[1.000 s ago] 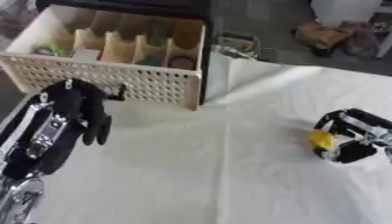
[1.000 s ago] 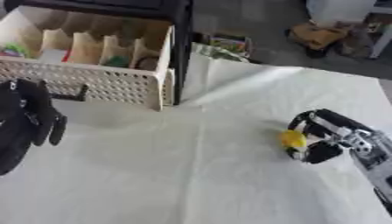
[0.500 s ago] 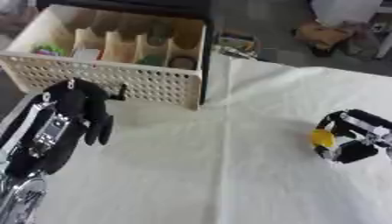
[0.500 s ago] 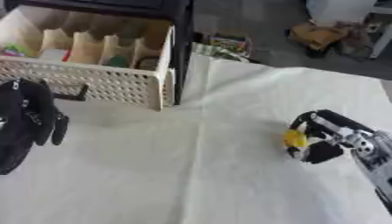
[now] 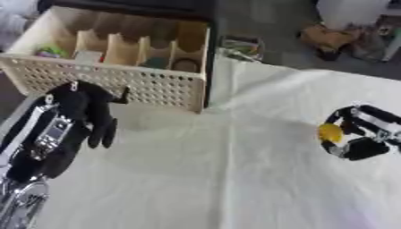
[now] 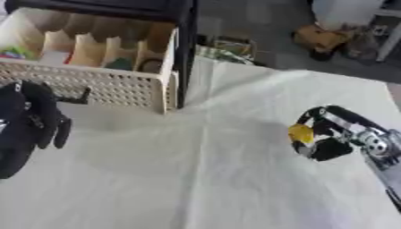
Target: Pick up objects from table and place into drawer.
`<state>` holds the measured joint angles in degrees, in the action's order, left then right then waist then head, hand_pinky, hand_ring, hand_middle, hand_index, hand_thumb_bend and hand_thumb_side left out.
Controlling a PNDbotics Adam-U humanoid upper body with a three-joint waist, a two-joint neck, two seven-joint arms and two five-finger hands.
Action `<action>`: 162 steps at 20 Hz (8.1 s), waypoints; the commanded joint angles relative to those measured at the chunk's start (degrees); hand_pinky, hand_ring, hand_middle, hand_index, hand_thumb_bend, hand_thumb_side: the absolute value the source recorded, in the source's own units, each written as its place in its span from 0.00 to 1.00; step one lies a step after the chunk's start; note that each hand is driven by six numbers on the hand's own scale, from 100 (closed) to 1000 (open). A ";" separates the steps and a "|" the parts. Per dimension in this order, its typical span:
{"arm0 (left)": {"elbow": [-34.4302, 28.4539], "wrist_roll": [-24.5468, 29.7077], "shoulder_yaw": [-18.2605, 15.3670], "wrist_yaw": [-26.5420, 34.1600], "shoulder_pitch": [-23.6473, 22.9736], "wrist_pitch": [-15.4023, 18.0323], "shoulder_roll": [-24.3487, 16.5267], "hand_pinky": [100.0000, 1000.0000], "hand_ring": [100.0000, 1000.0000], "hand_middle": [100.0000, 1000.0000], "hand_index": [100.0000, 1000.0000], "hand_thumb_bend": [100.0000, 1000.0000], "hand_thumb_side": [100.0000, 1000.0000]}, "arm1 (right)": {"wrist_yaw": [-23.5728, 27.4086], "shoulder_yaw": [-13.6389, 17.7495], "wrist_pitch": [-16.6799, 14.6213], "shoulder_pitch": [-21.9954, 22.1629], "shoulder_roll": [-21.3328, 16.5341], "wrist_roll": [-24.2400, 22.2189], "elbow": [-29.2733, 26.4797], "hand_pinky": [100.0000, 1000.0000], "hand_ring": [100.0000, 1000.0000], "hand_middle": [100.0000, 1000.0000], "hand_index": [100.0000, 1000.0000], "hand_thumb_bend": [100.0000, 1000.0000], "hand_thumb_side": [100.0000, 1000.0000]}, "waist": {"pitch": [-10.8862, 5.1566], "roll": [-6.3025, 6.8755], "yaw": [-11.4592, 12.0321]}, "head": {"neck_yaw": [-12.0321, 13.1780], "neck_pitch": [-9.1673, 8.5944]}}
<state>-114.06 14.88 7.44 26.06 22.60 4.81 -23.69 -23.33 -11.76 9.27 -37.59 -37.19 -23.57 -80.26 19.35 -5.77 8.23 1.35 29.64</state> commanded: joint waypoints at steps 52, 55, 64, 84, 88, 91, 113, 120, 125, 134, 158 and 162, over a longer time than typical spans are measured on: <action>-0.53 2.94 1.46 1.90 3.39 -4.65 -1.61 0.17 0.12 0.31 0.60 0.00 0.49 | 5.15 -0.51 3.78 -33.63 6.85 0.48 2.91 0.68 0.52 0.00 0.50 0.24 0.00 | -1.52 -3.35 2.45 | -5.94 -4.14; -0.53 3.39 1.80 1.75 4.06 -4.93 -1.42 0.17 0.12 0.31 0.60 0.00 0.47 | 4.41 -0.16 3.98 -35.09 8.28 0.87 4.40 0.68 0.51 0.00 0.50 0.24 0.00 | -0.98 -3.64 3.06 | -6.55 -4.81; -0.53 4.31 2.58 0.87 5.53 -5.47 -1.08 0.17 0.12 0.31 0.60 0.00 0.45 | 2.90 0.66 3.63 -38.92 12.02 2.33 6.73 0.68 0.51 0.00 0.50 0.25 0.00 | 0.40 -4.67 4.97 | -7.94 -6.71; -0.53 5.57 3.58 0.14 6.92 -6.92 0.13 0.17 0.12 0.31 0.59 0.00 0.42 | 1.53 -0.84 1.90 -40.87 18.26 3.94 8.90 0.68 0.51 0.00 0.53 0.35 0.02 | 1.28 -5.18 7.21 | -11.44 -8.36; -0.53 5.61 3.69 -0.34 6.89 -7.26 0.32 0.17 0.12 0.31 0.59 0.00 0.41 | 0.30 -1.26 1.28 -40.79 18.27 2.82 8.48 0.71 0.59 0.00 0.67 0.38 0.19 | 1.42 -5.22 7.12 | -11.27 -8.41; -0.53 5.58 3.72 -0.55 6.89 -7.36 0.39 0.17 0.12 0.31 0.59 0.00 0.41 | -0.05 -0.97 1.22 -40.80 18.24 1.92 7.91 0.72 0.60 0.00 0.70 0.39 0.22 | 1.45 -5.20 7.05 | -11.17 -8.34; -0.53 1.77 0.99 2.53 3.95 1.41 -2.40 0.17 0.13 0.32 0.60 0.00 0.55 | 26.85 7.41 10.97 -30.03 2.78 19.51 -27.27 0.72 0.59 0.10 0.70 0.39 0.39 | -1.41 -1.68 3.39 | -4.45 -3.42; -0.53 0.69 -0.16 4.29 1.85 9.07 -5.38 0.17 0.13 0.32 0.60 0.00 0.59 | 31.47 10.99 9.89 -20.27 -2.31 29.74 -34.19 0.72 0.61 0.19 0.70 0.39 0.51 | -2.74 0.53 1.42 | -2.65 -1.54; -0.53 1.03 -1.04 4.38 0.06 16.14 -8.86 0.17 0.12 0.31 0.61 0.00 0.55 | 32.99 13.24 4.98 -12.30 -5.06 36.11 -34.33 0.72 0.62 0.22 0.70 0.35 0.53 | -3.31 1.72 -0.16 | -0.76 -0.59; -0.53 1.54 -4.52 -10.34 -4.48 38.72 -19.84 0.06 0.00 0.21 0.56 0.00 0.18 | 32.77 16.20 -0.76 -1.88 -7.18 41.81 -34.33 0.72 0.62 0.22 0.69 0.35 0.55 | -3.23 3.15 -1.45 | -0.07 -0.18; -0.53 4.02 4.91 -55.83 -9.27 35.95 -34.95 0.22 0.38 0.45 0.79 0.01 0.34 | 29.22 17.69 -13.18 7.30 -5.16 45.50 -34.33 0.75 0.67 0.29 0.78 0.29 1.00 | -1.72 5.81 -4.65 | 4.34 -1.14; -0.53 4.65 4.52 -58.04 -7.94 31.73 -36.39 0.24 0.45 0.48 0.82 0.01 0.34 | 28.16 17.33 -15.66 7.74 -5.25 45.19 -34.33 0.76 0.68 0.30 0.79 0.29 1.00 | -1.64 6.06 -5.19 | 4.80 -1.38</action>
<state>-113.82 19.35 12.59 -31.29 14.09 37.84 -57.51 5.53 5.23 -5.50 -29.48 -41.28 21.70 -113.65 18.59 0.20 3.04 5.90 28.87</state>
